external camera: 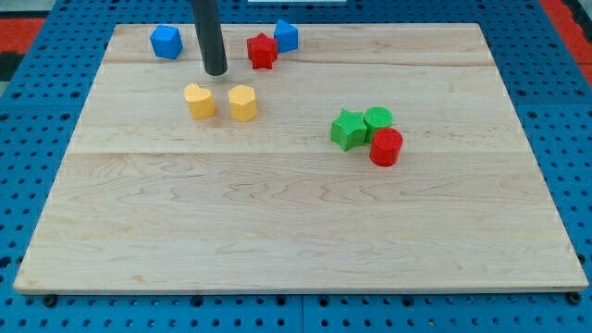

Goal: Separate green circle from green star and red circle

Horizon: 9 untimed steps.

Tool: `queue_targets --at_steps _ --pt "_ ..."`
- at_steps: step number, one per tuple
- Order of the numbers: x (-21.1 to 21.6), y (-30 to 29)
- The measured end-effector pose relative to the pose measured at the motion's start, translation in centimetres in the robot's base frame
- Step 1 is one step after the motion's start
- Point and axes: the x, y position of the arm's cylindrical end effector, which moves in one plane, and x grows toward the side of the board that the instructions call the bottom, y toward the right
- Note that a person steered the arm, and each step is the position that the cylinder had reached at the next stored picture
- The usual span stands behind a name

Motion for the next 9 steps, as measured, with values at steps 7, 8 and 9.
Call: queue_targets --at_steps 7,8,9 --pt "6.1 11.8" --pt "6.1 11.8" --pt "6.1 11.8"
